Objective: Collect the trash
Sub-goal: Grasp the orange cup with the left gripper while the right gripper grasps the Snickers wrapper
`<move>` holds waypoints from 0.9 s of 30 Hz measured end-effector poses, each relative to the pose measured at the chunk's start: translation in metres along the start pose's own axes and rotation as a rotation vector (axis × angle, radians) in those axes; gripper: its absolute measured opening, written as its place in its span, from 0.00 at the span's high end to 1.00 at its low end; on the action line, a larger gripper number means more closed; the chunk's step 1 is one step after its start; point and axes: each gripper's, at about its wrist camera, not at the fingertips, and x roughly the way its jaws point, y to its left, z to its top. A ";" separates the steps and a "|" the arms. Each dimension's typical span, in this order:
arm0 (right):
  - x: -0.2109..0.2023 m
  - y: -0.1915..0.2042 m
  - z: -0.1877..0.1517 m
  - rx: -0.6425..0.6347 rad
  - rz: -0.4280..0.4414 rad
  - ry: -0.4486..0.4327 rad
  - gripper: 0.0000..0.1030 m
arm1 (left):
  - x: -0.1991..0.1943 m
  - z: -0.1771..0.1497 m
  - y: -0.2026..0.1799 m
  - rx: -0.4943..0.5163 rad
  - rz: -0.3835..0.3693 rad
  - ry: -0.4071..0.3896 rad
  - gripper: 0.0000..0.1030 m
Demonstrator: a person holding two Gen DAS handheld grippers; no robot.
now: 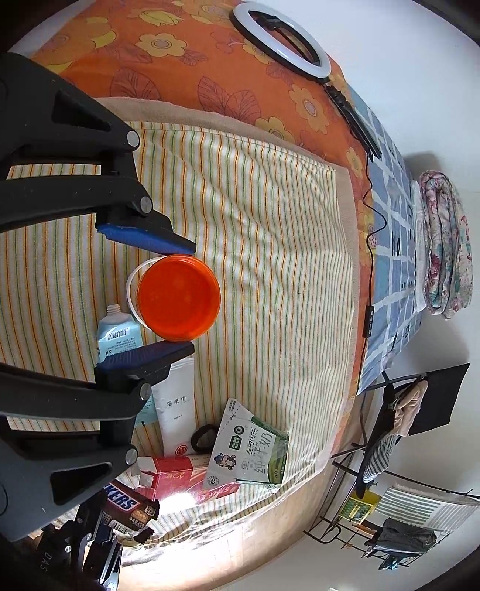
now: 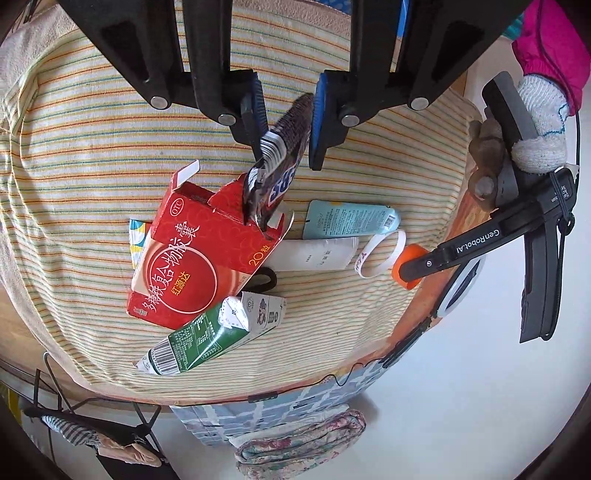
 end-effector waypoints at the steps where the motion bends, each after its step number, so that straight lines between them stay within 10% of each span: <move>1: -0.002 0.001 0.000 0.001 0.006 -0.005 0.80 | -0.002 0.000 0.000 -0.001 -0.002 -0.003 0.54; 17: -0.010 0.007 0.002 -0.087 0.005 -0.047 0.92 | -0.028 -0.007 0.003 -0.012 -0.020 -0.025 0.54; 22: -0.005 0.004 0.003 -0.027 0.034 -0.012 0.36 | -0.030 -0.008 0.004 -0.005 -0.015 -0.029 0.54; 27: 0.020 0.015 0.008 -0.041 0.045 0.031 0.36 | -0.034 -0.008 0.008 -0.009 -0.017 -0.035 0.54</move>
